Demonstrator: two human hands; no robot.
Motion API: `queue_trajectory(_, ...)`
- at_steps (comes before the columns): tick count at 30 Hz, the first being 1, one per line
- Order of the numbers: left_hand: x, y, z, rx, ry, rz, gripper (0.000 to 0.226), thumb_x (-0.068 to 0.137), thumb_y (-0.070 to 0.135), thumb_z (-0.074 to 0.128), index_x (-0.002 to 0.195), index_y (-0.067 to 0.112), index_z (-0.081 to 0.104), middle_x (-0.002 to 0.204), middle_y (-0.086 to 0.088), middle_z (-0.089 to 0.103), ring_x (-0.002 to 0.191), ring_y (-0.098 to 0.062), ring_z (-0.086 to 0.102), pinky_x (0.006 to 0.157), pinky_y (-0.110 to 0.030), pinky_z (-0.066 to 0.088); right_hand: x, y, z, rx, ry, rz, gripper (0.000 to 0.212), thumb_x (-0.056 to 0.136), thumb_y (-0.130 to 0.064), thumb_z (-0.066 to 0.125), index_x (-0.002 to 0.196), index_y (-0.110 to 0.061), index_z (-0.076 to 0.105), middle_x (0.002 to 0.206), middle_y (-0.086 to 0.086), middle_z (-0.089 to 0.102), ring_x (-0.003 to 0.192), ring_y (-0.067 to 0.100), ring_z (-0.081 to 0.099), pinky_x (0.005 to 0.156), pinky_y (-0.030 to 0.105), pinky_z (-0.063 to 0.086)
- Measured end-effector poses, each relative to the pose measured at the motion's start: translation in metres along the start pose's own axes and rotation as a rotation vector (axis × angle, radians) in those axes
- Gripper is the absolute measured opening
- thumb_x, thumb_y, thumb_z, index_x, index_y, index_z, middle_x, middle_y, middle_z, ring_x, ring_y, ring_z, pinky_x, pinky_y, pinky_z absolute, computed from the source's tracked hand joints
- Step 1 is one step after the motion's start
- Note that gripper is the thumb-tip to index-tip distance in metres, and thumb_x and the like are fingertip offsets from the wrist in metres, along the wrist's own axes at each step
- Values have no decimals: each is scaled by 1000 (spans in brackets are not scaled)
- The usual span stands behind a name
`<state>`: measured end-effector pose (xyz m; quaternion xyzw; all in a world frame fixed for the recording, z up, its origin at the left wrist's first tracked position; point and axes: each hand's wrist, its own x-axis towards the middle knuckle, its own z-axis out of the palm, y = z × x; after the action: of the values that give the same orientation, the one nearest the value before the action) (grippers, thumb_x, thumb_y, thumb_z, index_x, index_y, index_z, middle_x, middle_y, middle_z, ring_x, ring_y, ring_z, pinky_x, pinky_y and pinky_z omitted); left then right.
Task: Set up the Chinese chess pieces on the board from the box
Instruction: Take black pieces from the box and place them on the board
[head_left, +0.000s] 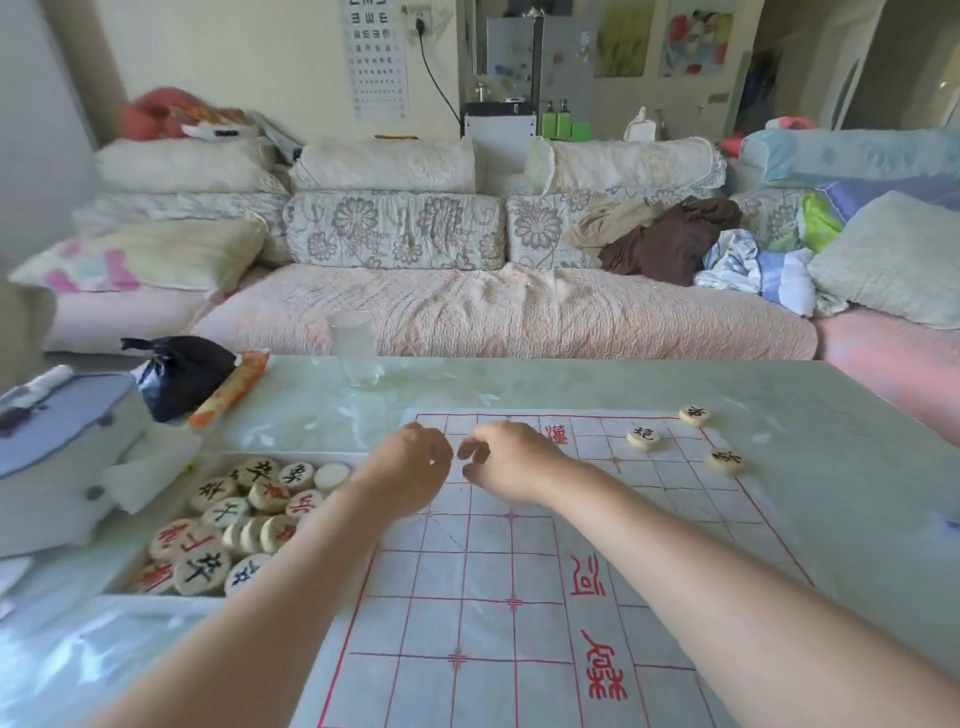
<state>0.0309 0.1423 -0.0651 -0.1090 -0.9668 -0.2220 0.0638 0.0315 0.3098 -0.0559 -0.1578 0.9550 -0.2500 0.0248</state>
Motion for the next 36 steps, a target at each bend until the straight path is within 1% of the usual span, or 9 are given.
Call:
queue_trajectory(4, -31, -60, -35, 57, 43, -90, 18, 91, 25, 52, 99, 27, 68, 102, 4, 59, 89, -17, 59, 79, -29, 49, 16, -52, 23, -5, -20, -63, 21, 90, -30, 60, 111, -31, 66, 106, -11, 59, 105, 15, 58, 92, 33, 48)
queue_trajectory(6, -47, -89, -47, 92, 62, -116, 20, 92, 26, 51, 104, 28, 67, 105, 5, 59, 91, -15, 58, 78, -28, 47, 25, -74, 32, -28, -28, -97, 22, 92, -27, 56, 111, -30, 66, 108, -9, 60, 106, 17, 58, 91, 33, 48)
queue_trajectory(12, -71, -154, -62, 108, 195, -199, 16, 85, 28, 57, 95, 33, 69, 108, 9, 64, 101, -17, 55, 84, -33, 47, 56, -122, 68, -132, -80, -138, 29, 95, -22, 52, 121, -30, 63, 126, -6, 62, 113, 18, 58, 88, 31, 47)
queue_trajectory(15, -66, -169, -68, 78, 211, -223, 24, 86, 28, 55, 106, 32, 68, 113, 4, 63, 106, -21, 53, 89, -36, 47, 72, -135, 85, -205, -66, -131, 30, 97, -26, 53, 125, -29, 63, 131, -3, 62, 117, 22, 58, 92, 31, 46)
queue_trajectory(20, -65, -192, -73, 107, 202, -282, 32, 90, 27, 50, 119, 33, 60, 117, 2, 57, 111, -21, 47, 90, -36, 43, 102, -149, 109, -276, -48, -123, 33, 94, -36, 56, 125, -28, 63, 127, 0, 64, 117, 25, 58, 97, 35, 48)
queue_trajectory(25, -63, -210, -80, 50, 207, -325, 38, 88, 20, 51, 122, 35, 58, 112, 2, 57, 107, -21, 50, 88, -36, 48, 124, -166, 124, -463, -110, -94, 39, 91, -47, 58, 126, -29, 62, 126, 7, 55, 117, 30, 56, 93, 36, 45)
queue_trajectory(30, -61, -207, -75, 107, 153, -332, 46, 84, 15, 43, 126, 31, 55, 115, -2, 58, 107, -25, 48, 86, -37, 46, 131, -179, 120, -576, -201, -120, 40, 90, -41, 57, 130, -42, 57, 131, 6, 51, 123, 30, 53, 99, 39, 44)
queue_trajectory(33, -58, -199, -77, 113, 157, -320, 45, 86, 17, 47, 129, 30, 53, 121, -3, 57, 113, -25, 47, 88, -35, 41, 133, -181, 122, -617, -205, -119, 38, 89, -30, 60, 127, -28, 61, 128, 8, 51, 118, 32, 56, 96, 38, 48)
queue_trajectory(36, -56, -194, -78, 81, 192, -301, 40, 89, 20, 49, 127, 29, 55, 122, -2, 57, 114, -24, 48, 89, -35, 40, 133, -177, 122, -599, -181, -128, 37, 90, -22, 64, 125, -18, 57, 123, 9, 45, 114, 33, 54, 92, 41, 48)
